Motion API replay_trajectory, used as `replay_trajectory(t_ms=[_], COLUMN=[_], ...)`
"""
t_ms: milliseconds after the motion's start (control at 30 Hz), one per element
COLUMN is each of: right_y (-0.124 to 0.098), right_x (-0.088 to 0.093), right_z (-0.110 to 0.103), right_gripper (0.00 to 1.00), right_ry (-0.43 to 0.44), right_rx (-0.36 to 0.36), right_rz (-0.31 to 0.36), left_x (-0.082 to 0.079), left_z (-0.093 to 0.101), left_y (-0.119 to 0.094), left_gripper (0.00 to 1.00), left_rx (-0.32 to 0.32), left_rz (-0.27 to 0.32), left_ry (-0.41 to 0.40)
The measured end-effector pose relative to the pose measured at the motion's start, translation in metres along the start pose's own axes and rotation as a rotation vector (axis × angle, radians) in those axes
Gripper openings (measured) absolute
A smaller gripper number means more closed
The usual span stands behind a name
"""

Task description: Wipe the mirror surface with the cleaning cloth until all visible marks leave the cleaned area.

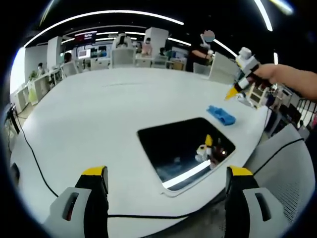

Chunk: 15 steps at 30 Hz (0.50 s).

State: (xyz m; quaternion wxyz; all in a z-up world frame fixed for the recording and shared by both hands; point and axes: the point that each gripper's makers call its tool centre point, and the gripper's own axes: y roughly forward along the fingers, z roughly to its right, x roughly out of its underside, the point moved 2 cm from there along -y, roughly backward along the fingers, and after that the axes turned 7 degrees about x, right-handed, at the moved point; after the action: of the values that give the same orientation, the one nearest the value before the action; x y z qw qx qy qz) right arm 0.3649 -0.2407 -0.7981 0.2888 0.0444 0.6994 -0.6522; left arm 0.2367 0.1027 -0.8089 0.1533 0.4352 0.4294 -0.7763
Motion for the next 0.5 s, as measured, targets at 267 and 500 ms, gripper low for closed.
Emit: replay_trajectory(t_ms=[267, 500], right_y=[0.043, 0.055], right_x=[0.02, 0.023], right_z=[0.004, 0.007], right_gripper=[0.27, 0.02], right_ry=[0.103, 0.011], right_rx=[0.04, 0.115], right_rz=[-0.006, 0.046], left_x=[0.001, 0.001], left_z=[0.003, 0.0], left_y=[0.002, 0.002], left_gripper=[0.99, 0.99], left_rx=[0.019, 0.011], left_rz=[-0.006, -0.004], left_ry=[0.004, 0.011])
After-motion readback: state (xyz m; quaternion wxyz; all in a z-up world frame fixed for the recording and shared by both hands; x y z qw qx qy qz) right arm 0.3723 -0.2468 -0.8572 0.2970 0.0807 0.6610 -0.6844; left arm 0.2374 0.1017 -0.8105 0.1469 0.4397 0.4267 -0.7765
